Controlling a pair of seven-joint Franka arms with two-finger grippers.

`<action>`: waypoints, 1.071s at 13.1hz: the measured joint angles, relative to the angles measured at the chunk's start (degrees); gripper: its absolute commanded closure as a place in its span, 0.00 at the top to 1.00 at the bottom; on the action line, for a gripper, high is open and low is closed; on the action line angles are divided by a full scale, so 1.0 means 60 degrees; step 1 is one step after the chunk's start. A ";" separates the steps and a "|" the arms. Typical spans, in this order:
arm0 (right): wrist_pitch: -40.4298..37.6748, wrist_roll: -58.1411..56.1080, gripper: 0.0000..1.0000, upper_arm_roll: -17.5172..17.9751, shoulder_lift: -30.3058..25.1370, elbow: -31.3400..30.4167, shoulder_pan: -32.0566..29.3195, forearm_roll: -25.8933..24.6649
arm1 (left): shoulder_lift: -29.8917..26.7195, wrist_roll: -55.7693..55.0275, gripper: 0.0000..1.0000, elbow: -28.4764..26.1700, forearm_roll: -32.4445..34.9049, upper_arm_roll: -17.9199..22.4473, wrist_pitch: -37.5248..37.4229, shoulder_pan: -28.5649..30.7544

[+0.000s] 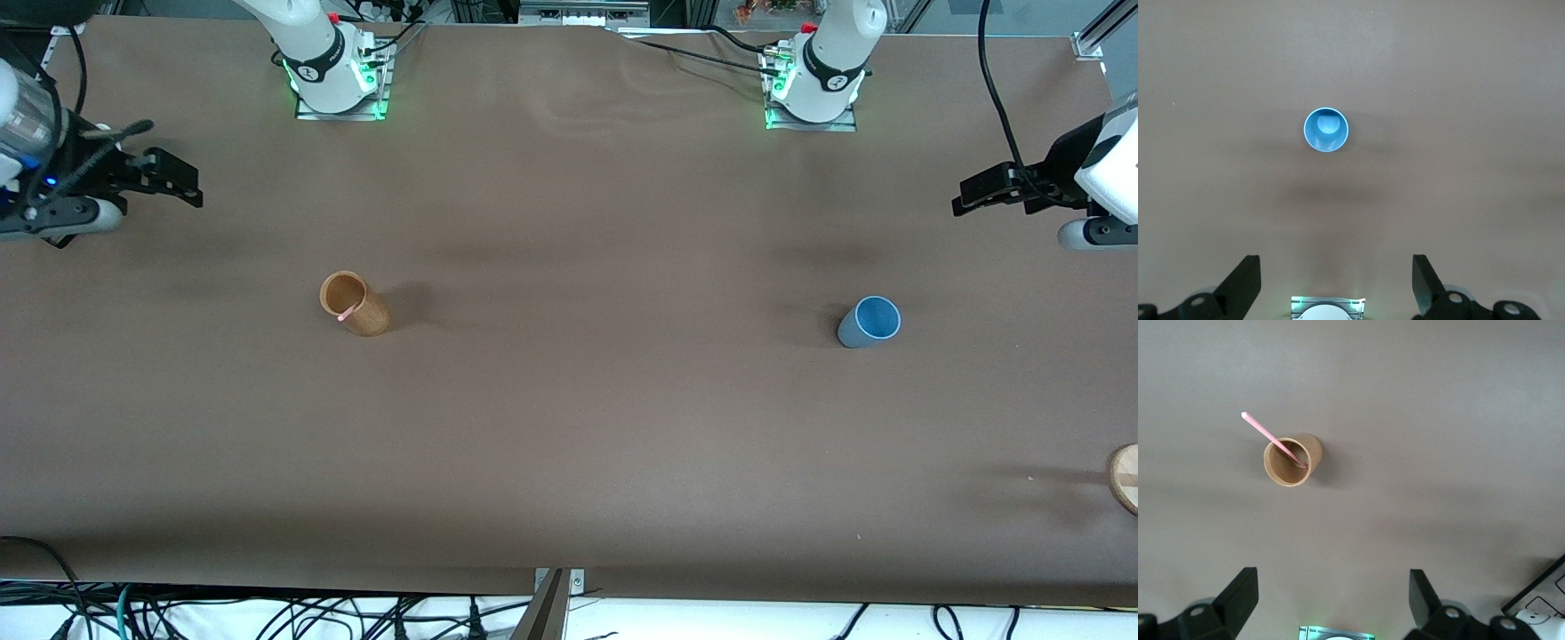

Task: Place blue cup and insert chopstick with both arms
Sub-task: 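Reach the right gripper down to the pink chopstick in the tan cup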

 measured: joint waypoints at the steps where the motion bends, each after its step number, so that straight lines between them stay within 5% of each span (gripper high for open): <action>1: 0.0253 0.0001 1.00 0.0006 0.0002 -0.0265 0.0000 0.0023 | 0.0000 0.0000 1.00 0.0001 0.0000 0.0003 0.0000 0.0000; 10: 0.4783 0.1045 1.00 0.1481 0.0179 -0.3538 0.0081 0.0072 | 0.0015 0.0000 1.00 0.0006 0.0000 0.0020 0.0000 0.0001; 14: 0.6222 0.1051 1.00 0.1677 0.0869 -0.3927 0.0164 0.0065 | 0.0021 0.0000 1.00 0.0009 0.0000 0.0021 0.0000 0.0002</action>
